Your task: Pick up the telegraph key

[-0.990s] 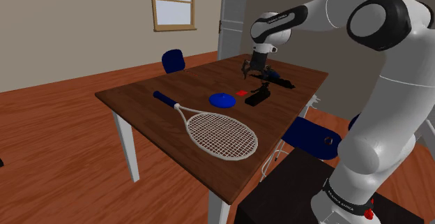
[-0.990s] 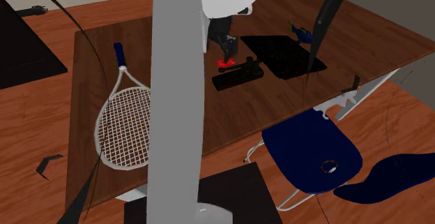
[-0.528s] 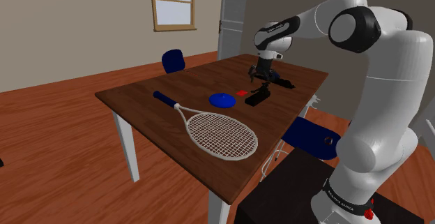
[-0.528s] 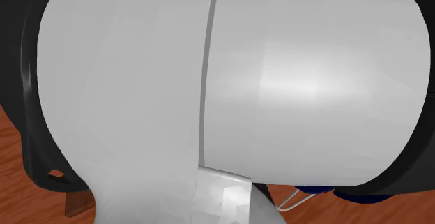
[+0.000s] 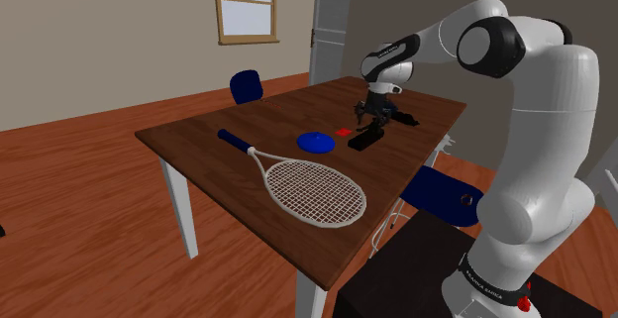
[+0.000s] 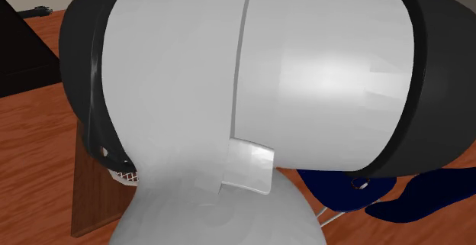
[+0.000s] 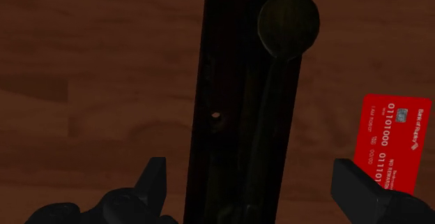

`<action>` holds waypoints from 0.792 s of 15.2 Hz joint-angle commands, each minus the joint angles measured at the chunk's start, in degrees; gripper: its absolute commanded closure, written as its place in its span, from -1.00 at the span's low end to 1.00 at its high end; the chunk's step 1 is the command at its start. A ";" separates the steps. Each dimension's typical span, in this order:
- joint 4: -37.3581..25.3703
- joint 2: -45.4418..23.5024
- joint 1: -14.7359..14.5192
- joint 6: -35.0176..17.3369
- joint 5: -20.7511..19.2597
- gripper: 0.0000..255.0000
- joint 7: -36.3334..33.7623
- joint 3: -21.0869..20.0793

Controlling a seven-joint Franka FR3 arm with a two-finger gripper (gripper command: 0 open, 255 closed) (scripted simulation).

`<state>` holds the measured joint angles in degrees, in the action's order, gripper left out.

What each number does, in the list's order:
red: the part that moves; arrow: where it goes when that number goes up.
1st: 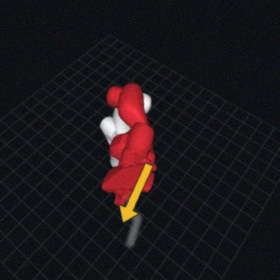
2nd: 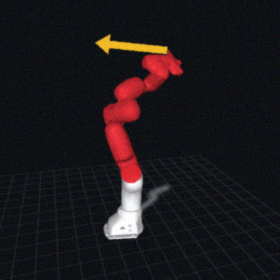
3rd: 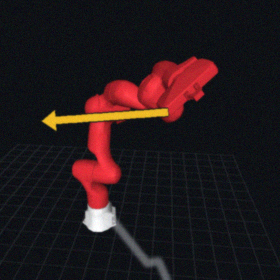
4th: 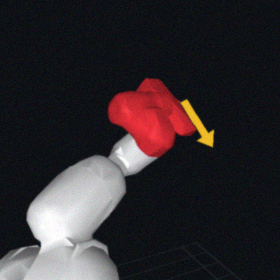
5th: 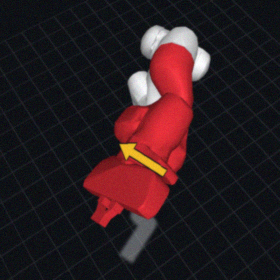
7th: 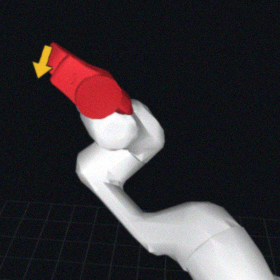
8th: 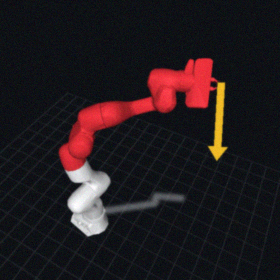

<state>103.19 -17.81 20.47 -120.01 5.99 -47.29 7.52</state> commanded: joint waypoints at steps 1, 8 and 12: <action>0.61 -0.52 0.06 -1.15 0.14 -1.00 0.17 -0.02; 0.45 -0.71 0.09 -1.16 0.17 1.00 0.22 -0.02; 0.59 -0.54 0.06 -1.14 0.14 1.00 0.17 -0.03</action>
<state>103.63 -18.42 20.55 -121.17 6.14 -47.10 7.51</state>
